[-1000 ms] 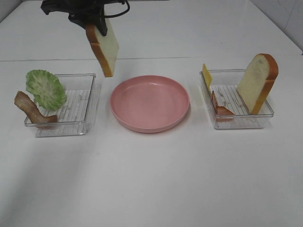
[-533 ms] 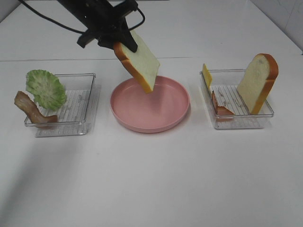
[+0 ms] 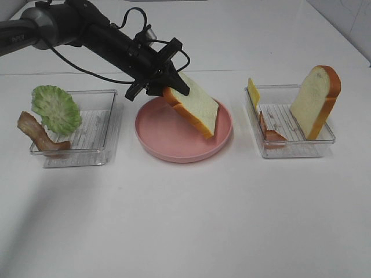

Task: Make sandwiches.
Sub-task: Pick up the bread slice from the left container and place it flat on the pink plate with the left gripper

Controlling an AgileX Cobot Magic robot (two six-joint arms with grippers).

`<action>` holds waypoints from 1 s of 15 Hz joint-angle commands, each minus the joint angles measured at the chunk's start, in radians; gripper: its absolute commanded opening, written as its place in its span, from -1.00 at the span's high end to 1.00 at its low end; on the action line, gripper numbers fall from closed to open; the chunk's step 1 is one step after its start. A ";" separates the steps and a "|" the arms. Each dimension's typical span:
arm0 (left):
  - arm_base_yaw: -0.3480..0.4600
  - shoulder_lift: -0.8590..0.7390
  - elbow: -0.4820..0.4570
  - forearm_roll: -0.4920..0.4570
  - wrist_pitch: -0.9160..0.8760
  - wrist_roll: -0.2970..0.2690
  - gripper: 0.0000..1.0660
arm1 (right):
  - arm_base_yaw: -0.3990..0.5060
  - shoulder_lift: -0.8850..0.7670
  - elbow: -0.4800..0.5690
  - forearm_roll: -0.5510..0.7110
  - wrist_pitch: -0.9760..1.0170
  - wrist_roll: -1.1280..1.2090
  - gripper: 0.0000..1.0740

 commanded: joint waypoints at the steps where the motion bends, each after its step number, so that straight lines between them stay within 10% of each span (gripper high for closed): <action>1: -0.006 0.016 -0.002 -0.027 -0.018 0.007 1.00 | -0.008 -0.014 0.002 0.000 -0.006 -0.001 -0.55; 6: -0.020 0.050 -0.002 -0.028 0.001 -0.006 0.85 | -0.008 -0.014 0.002 0.000 -0.006 -0.001 -0.55; 9: -0.020 0.042 -0.002 -0.024 0.046 -0.017 -0.21 | -0.008 -0.014 0.002 0.000 -0.006 -0.001 -0.55; 11: -0.020 0.031 -0.004 -0.018 0.073 -0.003 -0.46 | -0.008 -0.014 0.002 0.000 -0.006 -0.001 -0.55; 15: -0.020 0.020 -0.105 0.097 0.135 -0.021 -0.47 | -0.008 -0.014 0.002 0.000 -0.006 -0.001 -0.55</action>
